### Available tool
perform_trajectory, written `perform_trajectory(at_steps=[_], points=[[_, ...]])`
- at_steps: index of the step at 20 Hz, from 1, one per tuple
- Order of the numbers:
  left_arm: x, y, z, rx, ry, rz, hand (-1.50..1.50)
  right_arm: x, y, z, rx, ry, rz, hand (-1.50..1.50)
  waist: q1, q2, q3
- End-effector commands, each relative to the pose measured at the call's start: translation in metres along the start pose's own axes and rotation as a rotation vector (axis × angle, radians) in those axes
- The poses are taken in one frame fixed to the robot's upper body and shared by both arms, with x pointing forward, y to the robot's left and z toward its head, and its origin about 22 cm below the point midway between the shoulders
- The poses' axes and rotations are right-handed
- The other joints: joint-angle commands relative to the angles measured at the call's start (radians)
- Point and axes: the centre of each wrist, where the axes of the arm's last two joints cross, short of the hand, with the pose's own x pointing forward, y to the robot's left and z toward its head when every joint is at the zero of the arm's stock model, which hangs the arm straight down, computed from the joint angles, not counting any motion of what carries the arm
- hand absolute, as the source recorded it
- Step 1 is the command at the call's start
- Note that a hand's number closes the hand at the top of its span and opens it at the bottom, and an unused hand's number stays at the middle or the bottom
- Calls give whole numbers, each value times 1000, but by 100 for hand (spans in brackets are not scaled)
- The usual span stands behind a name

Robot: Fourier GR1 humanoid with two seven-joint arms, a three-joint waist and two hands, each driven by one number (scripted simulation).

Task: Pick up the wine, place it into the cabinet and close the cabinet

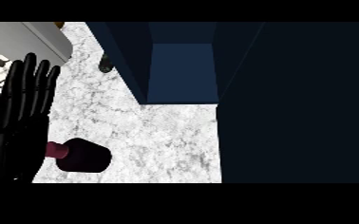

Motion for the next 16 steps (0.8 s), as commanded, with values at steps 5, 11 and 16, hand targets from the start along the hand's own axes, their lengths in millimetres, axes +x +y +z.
perform_trajectory(at_steps=[5,11,16], points=[[-4,11,5,161,0,-199,-150,22,-21,28,-7,-16,-7,-150,8,-15,25],[-12,-1,-5,279,209,194,-150,26,-10,32,222,153,-174,-150,9,-14,24],[11,-7,-7,280,218,207,-150,42,-3,34,241,168,-174,-150,16,-14,24]])
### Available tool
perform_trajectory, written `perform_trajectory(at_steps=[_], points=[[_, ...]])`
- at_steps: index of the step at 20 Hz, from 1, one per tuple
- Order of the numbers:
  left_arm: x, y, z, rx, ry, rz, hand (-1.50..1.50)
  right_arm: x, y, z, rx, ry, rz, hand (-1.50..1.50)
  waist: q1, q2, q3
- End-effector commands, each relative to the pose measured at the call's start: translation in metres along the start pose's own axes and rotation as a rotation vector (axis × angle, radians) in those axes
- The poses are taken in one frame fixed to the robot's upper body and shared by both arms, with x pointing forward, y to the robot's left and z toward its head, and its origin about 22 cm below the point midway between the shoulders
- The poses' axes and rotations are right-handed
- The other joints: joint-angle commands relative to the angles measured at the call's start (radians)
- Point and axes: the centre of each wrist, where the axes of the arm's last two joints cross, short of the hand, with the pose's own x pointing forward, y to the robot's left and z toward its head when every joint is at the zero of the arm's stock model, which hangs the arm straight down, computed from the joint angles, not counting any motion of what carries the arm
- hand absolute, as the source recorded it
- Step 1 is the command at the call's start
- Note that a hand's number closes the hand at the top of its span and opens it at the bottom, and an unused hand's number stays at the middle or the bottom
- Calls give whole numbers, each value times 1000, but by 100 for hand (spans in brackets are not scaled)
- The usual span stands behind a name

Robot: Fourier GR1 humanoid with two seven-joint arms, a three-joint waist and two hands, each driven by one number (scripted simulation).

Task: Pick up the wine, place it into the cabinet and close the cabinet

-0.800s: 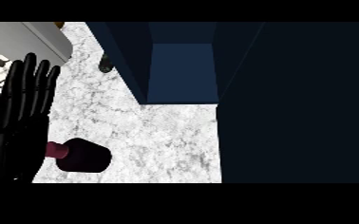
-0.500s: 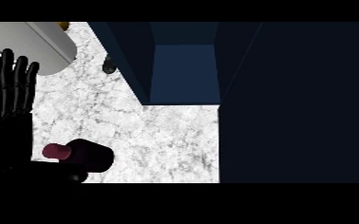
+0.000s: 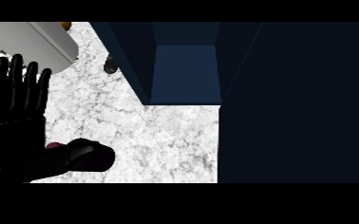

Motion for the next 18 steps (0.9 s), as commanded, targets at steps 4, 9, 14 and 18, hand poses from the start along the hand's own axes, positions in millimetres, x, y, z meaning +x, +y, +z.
perform_trajectory(at_steps=[4,9,14,18], points=[[11,-18,0,32,30,20,-150,7,-9,12,11,29,-24,-150,0,0,1],[-11,-18,-5,28,11,20,-150,11,-8,1,33,26,-11,-150,2,1,1],[-3,-23,15,47,29,36,-150,20,-10,4,15,11,-12,-150,3,1,1],[-8,-40,23,19,15,-3,-150,29,-5,1,33,16,-14,-150,3,1,0]])
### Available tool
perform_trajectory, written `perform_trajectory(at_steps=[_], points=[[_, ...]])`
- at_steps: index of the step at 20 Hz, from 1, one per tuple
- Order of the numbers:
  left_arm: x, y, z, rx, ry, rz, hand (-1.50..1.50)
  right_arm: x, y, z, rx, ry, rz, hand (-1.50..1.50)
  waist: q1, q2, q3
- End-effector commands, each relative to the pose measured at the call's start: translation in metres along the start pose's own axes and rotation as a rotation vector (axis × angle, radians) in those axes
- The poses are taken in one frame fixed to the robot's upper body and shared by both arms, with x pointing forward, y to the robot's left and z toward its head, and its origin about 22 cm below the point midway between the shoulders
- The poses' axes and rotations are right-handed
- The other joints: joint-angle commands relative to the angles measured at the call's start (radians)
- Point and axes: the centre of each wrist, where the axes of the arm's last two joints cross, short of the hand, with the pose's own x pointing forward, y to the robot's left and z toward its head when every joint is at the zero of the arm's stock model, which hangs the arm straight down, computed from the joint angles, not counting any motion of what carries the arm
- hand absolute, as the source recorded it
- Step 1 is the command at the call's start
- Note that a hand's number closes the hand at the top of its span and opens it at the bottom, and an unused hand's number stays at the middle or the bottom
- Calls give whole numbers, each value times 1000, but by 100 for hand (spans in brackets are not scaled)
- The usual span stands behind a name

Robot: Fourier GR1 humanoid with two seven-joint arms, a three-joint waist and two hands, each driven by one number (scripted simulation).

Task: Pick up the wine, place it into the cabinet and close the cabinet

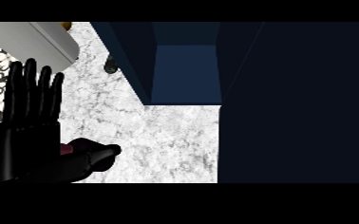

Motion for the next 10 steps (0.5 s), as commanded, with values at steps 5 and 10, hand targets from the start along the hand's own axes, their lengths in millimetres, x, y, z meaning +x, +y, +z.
perform_trajectory(at_steps=[5,10], points=[[-4,20,5,23,13,-37,-150,12,19,-9,1,19,-10,-150,4,1,-1],[-7,14,10,80,46,-53,-150,14,0,-13,0,-6,-12,-150,1,1,0]])
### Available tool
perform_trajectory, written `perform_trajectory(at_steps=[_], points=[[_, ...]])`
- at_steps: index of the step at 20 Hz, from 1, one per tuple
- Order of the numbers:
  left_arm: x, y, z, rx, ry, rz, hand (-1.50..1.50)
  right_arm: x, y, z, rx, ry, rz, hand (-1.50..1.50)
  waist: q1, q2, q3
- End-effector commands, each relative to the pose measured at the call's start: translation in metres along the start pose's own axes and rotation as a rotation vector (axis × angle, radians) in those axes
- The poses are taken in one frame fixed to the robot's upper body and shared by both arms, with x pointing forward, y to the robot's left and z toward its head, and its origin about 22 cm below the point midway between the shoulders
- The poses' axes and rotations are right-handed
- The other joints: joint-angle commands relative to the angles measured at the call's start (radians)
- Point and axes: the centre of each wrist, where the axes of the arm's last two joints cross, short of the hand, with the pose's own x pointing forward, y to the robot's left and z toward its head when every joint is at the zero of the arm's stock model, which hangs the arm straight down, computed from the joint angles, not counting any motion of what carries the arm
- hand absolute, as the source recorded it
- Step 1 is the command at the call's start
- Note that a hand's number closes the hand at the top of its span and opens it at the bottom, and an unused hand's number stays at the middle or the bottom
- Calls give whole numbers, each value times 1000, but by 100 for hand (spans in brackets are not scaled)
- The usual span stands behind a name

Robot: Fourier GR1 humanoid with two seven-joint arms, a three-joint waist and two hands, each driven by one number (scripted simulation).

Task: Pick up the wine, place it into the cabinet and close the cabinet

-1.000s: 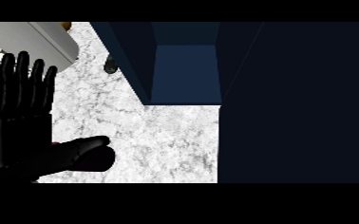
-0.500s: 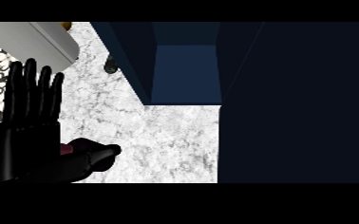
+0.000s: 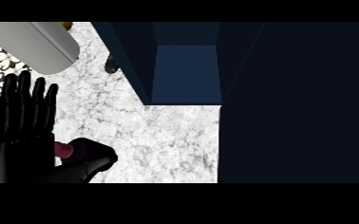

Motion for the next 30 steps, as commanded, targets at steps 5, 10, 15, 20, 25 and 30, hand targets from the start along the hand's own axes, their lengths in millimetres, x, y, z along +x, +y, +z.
perform_trajectory(at_steps=[5,10,15,20,25,30], points=[[-25,18,12,64,5,-61,-150,9,3,-3,3,-26,-7,-150,1,0,0],[-17,51,15,83,23,-68,-150,11,11,1,2,-22,-6,-150,1,0,0],[-23,93,34,89,58,-86,-150,2,3,5,-6,-16,-16,-150,6,-1,0],[-52,87,30,114,88,-98,-150,4,11,9,17,-13,-21,-150,0,0,0],[-68,95,38,122,111,-113,-150,-1,-6,2,-1,-19,-5,-150,1,0,0],[-87,123,49,144,124,-130,-150,-4,20,0,23,-20,-17,-150,2,0,0]])
